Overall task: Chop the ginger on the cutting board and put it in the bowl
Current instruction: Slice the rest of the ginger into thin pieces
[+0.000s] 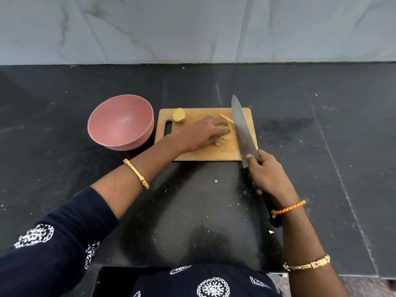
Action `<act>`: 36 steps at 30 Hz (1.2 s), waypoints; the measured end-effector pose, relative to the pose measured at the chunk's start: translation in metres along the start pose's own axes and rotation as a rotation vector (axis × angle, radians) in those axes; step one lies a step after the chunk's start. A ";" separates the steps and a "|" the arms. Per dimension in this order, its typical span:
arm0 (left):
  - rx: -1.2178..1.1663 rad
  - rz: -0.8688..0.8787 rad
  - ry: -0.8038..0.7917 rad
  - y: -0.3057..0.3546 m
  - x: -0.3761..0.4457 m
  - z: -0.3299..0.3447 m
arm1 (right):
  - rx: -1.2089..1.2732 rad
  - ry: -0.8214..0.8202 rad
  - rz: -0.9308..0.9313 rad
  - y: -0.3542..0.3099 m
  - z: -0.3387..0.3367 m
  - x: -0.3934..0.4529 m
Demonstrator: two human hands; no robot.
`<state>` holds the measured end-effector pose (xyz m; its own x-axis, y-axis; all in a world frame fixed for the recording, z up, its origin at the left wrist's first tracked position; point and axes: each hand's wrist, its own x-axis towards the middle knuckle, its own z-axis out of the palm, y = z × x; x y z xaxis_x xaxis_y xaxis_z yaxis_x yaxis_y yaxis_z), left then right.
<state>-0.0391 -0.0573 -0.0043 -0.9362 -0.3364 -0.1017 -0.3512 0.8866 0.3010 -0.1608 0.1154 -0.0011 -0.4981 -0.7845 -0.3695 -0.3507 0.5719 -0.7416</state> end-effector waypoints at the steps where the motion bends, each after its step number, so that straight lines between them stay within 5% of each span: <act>1: -0.004 0.002 -0.011 0.000 0.001 -0.001 | 0.007 0.006 0.000 0.000 0.000 0.000; 8: -0.094 -0.038 -0.069 -0.004 0.008 -0.009 | 0.040 -0.009 0.006 -0.002 -0.006 0.000; 18: -0.205 -0.132 0.207 0.000 -0.013 0.012 | 0.052 -0.027 0.016 0.000 -0.001 -0.007; 27: -0.089 -0.113 0.072 0.012 0.001 0.006 | 0.056 0.063 -0.008 0.005 0.000 -0.010; 36: -0.266 -0.284 0.579 0.028 0.016 0.042 | 0.056 0.088 -0.005 0.004 -0.002 -0.009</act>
<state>-0.0640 -0.0245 -0.0377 -0.6257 -0.7246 0.2889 -0.4976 0.6560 0.5675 -0.1595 0.1251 0.0000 -0.5651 -0.7616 -0.3173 -0.3096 0.5523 -0.7740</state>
